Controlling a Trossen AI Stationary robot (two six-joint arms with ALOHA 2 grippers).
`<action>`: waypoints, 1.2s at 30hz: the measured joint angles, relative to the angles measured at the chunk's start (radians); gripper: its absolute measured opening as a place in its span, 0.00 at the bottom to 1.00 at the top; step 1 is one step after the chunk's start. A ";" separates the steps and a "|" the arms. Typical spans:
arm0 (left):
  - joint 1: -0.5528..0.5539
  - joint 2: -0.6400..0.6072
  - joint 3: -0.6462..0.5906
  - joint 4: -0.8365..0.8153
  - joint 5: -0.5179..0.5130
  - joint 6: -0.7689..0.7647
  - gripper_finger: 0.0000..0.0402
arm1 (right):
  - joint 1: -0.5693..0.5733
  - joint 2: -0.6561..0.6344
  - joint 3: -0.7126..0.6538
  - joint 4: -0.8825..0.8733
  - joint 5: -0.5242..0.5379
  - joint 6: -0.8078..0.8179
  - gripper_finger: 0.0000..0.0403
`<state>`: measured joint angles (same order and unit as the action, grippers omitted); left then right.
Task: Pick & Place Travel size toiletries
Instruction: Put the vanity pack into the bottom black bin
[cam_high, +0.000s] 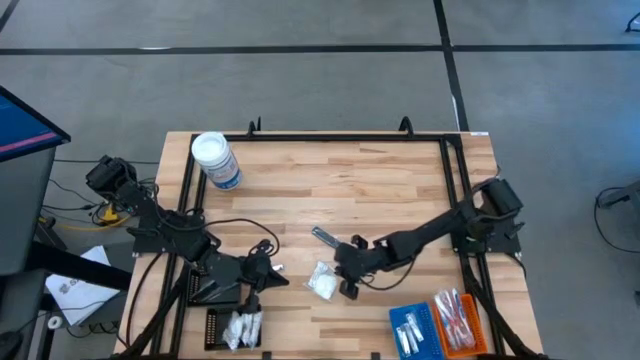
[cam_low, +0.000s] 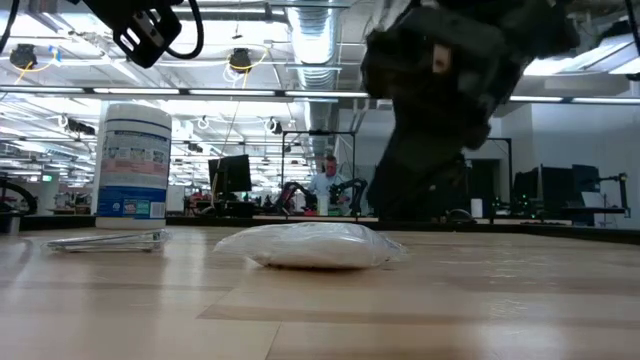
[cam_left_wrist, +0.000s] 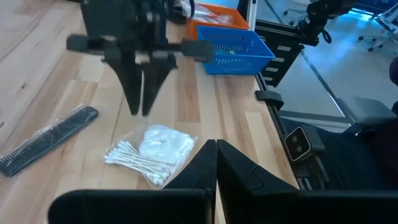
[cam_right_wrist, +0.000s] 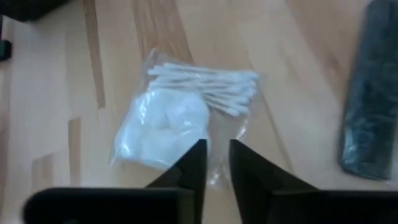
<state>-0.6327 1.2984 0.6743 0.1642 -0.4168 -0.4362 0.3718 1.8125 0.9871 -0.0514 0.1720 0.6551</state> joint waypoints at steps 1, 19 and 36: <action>0.000 0.000 0.000 0.000 -0.002 -0.006 0.00 | -0.005 0.017 0.006 0.003 -0.013 0.000 0.17; 0.000 0.000 0.000 -0.004 -0.002 -0.007 0.00 | -0.038 0.075 0.019 0.001 -0.016 -0.011 0.43; 0.000 0.000 0.000 -0.007 -0.002 -0.007 0.00 | -0.066 0.138 0.016 0.016 0.040 -0.034 0.13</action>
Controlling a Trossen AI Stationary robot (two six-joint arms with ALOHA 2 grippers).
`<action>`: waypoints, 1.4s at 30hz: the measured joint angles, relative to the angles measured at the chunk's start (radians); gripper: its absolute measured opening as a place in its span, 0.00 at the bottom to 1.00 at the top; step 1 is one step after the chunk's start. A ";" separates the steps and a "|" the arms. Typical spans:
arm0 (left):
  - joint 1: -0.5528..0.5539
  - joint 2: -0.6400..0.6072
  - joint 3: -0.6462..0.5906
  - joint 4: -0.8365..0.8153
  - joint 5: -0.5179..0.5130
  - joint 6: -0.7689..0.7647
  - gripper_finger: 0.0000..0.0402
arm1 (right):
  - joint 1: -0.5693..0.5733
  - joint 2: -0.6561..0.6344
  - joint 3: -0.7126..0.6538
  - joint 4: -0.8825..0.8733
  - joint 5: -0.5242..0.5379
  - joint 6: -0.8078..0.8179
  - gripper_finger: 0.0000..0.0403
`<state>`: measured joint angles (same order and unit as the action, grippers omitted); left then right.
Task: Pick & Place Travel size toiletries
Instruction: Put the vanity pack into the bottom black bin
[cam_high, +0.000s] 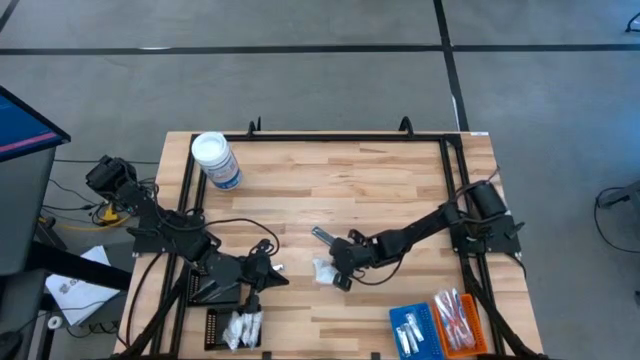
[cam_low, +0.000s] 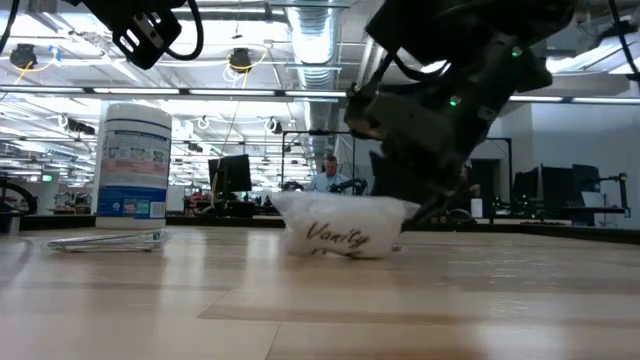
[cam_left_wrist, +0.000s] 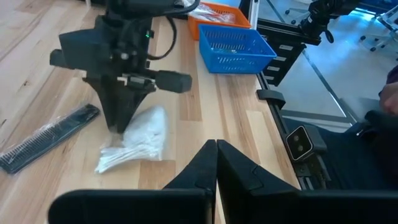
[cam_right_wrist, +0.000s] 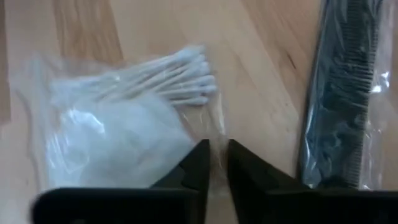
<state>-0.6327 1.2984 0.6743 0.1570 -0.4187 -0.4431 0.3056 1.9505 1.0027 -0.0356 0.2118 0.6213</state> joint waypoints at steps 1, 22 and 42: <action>0.000 0.000 0.000 0.000 0.000 0.000 0.00 | -0.001 0.016 0.008 -0.001 -0.003 0.003 0.09; -0.002 0.245 0.130 -0.004 -0.097 0.296 0.02 | -0.040 0.004 0.040 0.013 -0.148 -0.017 0.00; 0.025 0.437 0.307 -0.236 -0.167 0.446 0.50 | -0.112 0.004 0.040 0.125 -0.210 -0.033 0.00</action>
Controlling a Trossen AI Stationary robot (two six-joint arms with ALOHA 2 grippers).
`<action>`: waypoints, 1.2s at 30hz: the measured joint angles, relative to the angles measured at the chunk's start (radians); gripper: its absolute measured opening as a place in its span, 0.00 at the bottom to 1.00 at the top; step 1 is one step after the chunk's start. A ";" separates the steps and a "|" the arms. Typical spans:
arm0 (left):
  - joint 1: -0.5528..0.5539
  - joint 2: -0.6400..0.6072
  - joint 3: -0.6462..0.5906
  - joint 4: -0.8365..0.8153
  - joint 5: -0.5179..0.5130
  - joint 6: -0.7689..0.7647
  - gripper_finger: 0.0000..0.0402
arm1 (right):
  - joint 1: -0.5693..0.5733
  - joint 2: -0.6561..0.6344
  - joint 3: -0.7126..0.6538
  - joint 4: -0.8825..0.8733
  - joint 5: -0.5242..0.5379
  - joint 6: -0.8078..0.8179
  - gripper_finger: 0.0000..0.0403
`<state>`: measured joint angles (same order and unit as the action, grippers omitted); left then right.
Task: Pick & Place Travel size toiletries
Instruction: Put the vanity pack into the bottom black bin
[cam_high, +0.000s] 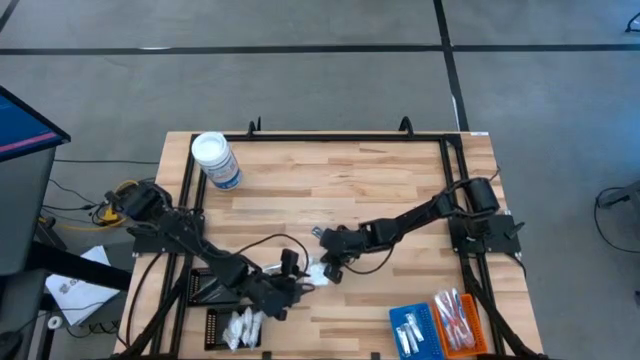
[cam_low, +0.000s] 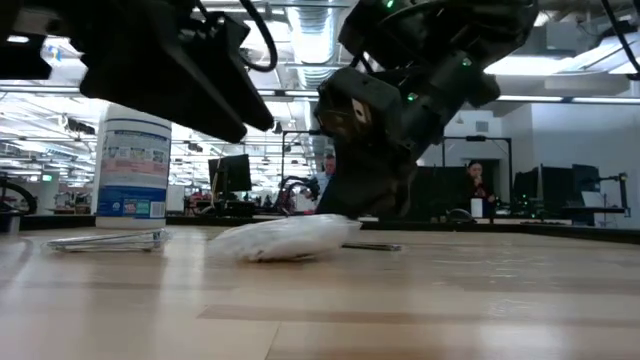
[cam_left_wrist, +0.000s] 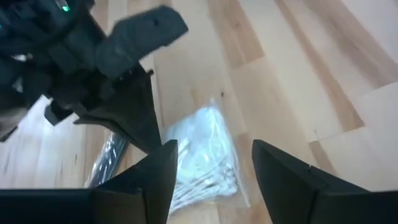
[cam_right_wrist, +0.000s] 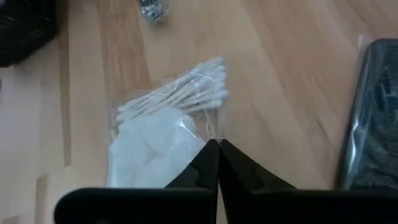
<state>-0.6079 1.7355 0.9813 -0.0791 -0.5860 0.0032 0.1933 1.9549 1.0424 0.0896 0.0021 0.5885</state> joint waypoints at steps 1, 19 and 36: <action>0.004 0.000 0.000 -0.004 0.008 -0.011 0.50 | -0.009 0.000 0.000 -0.002 -0.021 -0.001 0.00; 0.085 0.141 0.047 -0.017 0.176 -0.048 0.42 | -0.046 0.157 0.015 0.190 -0.212 0.103 0.00; 0.071 0.143 0.091 -0.182 0.182 -0.154 0.34 | -0.044 0.152 0.027 0.153 -0.218 0.081 0.00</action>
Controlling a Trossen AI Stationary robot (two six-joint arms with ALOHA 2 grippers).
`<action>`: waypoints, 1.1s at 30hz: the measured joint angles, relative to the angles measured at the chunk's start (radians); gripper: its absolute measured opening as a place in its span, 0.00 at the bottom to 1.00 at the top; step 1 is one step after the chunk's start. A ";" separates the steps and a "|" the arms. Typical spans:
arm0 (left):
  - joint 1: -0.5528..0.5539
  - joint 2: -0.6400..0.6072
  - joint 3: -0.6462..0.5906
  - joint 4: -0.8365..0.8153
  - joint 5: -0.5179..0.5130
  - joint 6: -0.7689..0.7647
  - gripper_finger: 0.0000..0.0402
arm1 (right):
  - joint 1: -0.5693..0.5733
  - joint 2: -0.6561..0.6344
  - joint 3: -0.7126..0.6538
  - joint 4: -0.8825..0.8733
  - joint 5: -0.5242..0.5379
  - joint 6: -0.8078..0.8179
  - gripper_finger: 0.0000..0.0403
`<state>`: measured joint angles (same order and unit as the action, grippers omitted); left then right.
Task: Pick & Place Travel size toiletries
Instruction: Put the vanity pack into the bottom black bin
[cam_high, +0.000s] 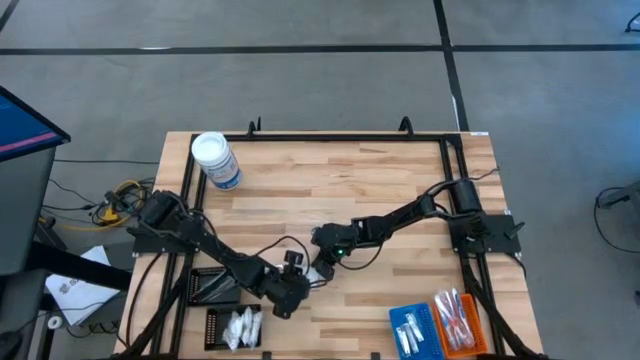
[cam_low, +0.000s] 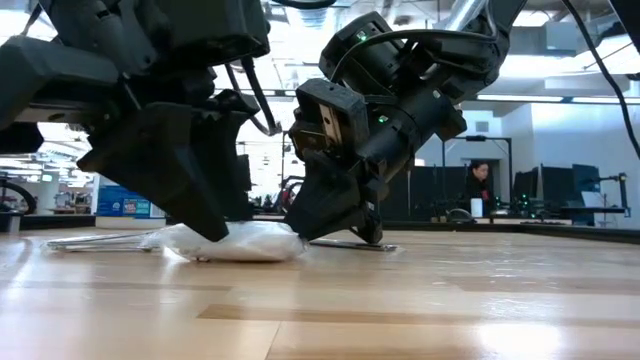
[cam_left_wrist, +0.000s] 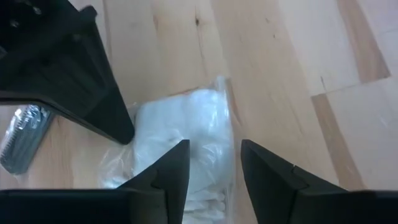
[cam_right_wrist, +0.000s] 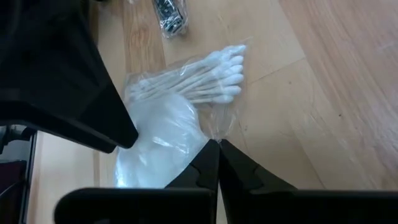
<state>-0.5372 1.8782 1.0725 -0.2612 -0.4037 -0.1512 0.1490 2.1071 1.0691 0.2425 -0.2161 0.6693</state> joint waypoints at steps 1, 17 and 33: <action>0.004 0.000 0.000 -0.002 0.002 -0.009 0.34 | 0.000 0.000 0.000 0.001 0.000 0.000 0.00; 0.009 -0.111 -0.002 -0.066 -0.038 -0.222 0.00 | 0.021 -0.157 -0.010 -0.061 -0.023 -0.232 0.03; -0.091 -0.283 -0.008 -0.059 -0.059 -0.358 0.00 | 0.107 -0.438 -0.004 -0.131 0.005 -0.523 0.31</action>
<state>-0.6285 1.5956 1.0641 -0.3202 -0.4629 -0.5093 0.2562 1.6695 1.0651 0.1114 -0.2112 0.1467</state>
